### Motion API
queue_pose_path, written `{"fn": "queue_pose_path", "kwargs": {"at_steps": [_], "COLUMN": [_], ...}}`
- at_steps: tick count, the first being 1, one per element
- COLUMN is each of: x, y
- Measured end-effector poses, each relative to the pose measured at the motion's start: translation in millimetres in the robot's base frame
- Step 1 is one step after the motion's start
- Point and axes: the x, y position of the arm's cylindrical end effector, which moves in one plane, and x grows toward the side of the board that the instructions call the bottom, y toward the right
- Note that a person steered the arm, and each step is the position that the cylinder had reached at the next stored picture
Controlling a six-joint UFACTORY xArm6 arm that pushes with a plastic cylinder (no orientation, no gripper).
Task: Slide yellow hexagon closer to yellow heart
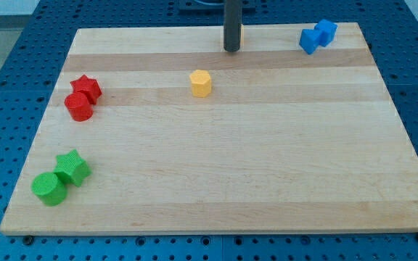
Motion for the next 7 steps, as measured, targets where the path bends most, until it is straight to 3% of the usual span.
{"fn": "queue_pose_path", "kwargs": {"at_steps": [4,7], "x": [131.2,109.6], "y": [-34.0,-84.1]}}
